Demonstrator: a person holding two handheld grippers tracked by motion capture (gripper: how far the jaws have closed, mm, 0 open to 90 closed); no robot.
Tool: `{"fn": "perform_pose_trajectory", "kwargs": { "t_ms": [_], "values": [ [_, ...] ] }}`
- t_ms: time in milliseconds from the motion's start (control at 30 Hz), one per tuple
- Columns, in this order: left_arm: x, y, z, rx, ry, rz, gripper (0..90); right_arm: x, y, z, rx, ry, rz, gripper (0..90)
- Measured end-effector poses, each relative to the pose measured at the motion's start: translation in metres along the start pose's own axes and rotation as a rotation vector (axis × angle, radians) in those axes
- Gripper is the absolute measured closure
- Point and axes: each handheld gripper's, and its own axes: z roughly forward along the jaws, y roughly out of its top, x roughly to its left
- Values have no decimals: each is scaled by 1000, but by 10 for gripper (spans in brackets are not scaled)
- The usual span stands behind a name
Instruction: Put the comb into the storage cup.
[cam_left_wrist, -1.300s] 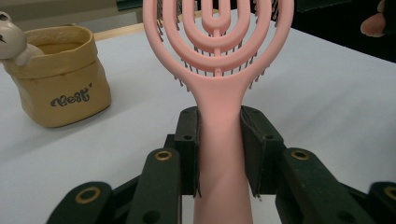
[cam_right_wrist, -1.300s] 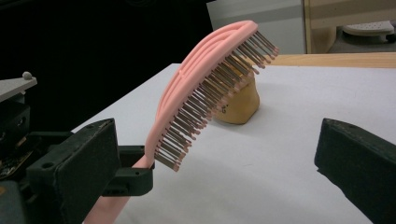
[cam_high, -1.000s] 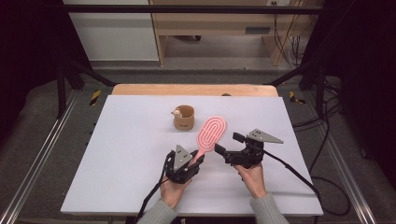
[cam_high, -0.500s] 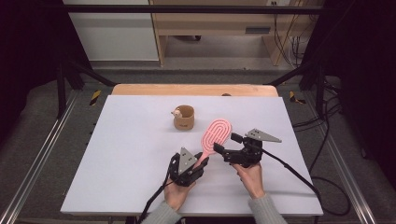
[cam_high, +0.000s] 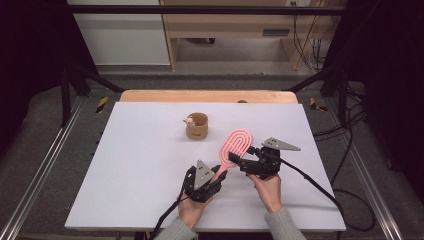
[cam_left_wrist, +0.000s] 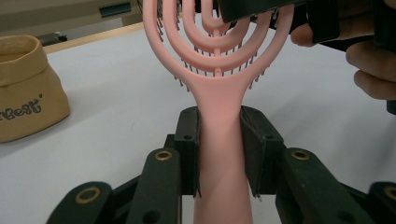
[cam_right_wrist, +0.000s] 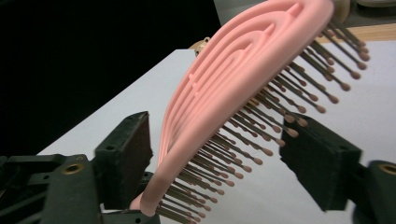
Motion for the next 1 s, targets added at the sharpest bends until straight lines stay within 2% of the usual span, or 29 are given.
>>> {"fn": "perform_pose_trajectory", "kwargs": {
  "t_ms": [233,467,1000],
  "values": [
    [-3,-2,0,-2,-2,9,691,0,1,-1,15,29,19,424],
    [-4,-2,1,-4,4,14,691,-1,3,-1,35,43,58,462],
    [-7,-1,3,-5,37,32,691,0,4,-3,40,73,100,552]
  ]
}}
